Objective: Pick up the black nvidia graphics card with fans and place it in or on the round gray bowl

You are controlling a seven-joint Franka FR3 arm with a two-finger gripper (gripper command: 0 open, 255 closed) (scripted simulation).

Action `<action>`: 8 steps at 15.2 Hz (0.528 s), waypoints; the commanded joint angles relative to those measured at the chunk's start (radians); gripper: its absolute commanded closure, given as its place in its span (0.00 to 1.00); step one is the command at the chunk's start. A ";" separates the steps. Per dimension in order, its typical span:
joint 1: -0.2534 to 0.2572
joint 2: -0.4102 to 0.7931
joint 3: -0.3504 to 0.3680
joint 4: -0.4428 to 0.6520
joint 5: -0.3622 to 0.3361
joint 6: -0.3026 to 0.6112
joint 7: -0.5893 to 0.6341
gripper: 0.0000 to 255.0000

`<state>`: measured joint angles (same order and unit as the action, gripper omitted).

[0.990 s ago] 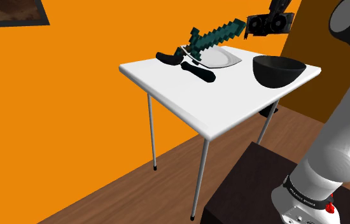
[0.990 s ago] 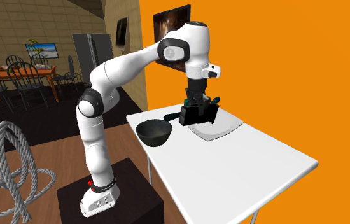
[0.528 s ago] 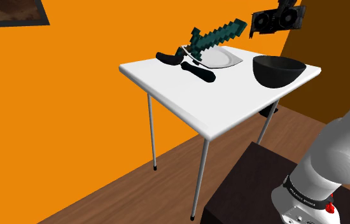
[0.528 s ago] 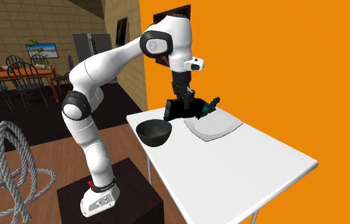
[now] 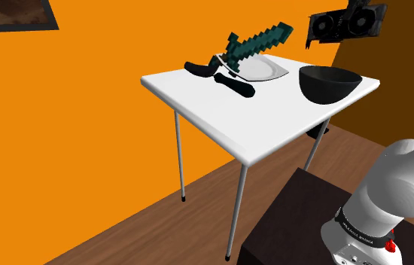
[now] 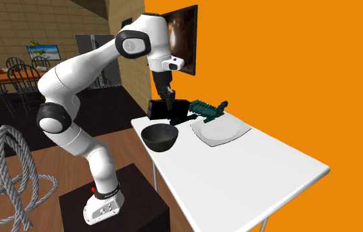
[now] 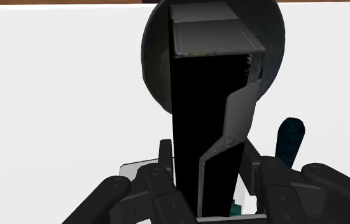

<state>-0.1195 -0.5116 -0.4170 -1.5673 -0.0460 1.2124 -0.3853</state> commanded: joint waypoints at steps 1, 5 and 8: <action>-0.011 -0.070 0.050 -0.046 -0.008 -0.022 0.043 1.00; -0.030 -0.167 0.118 -0.100 -0.003 -0.066 0.098 1.00; -0.037 -0.202 0.121 -0.173 -0.009 -0.028 0.099 1.00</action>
<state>-0.1535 -0.6983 -0.3009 -1.7168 -0.0541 1.1761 -0.2899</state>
